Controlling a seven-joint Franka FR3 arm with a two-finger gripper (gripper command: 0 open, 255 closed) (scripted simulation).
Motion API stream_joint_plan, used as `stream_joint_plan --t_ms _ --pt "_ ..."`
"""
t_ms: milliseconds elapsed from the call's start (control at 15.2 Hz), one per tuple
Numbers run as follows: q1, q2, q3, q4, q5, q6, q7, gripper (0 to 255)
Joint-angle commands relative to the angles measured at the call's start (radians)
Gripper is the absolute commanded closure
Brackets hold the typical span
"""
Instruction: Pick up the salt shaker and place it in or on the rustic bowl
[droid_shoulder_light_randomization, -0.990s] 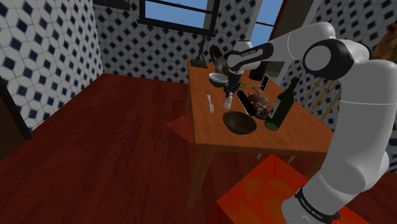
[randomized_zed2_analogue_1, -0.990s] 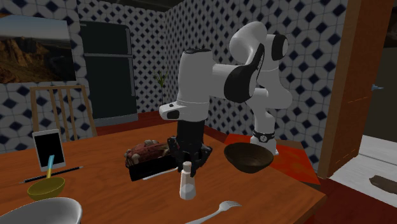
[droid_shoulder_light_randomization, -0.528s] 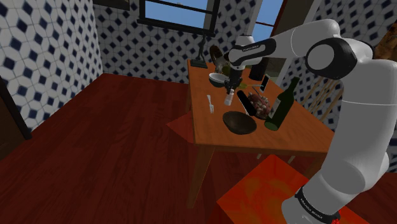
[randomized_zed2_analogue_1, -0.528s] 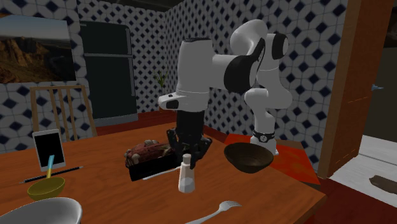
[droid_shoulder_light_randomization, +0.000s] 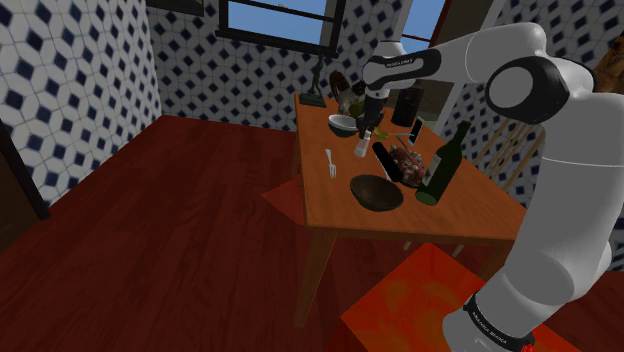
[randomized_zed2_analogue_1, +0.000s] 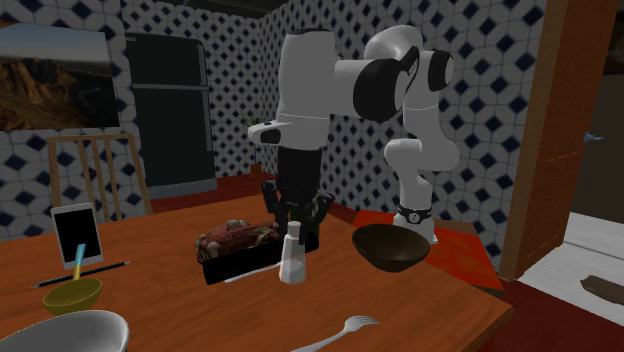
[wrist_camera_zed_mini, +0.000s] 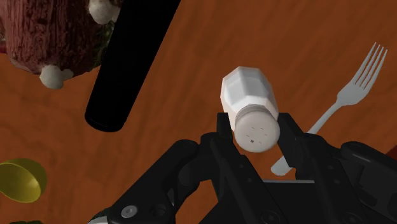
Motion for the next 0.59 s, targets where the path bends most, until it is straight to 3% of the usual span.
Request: stream_joint_plan --t_ms 0,528 --pt "0.0 -0.007 0.0 0.016 0.0 -0.023 -0.002 255" --pt "-0.001 -0.019 -0.001 0.105 0.0 -0.124 -0.009 255"
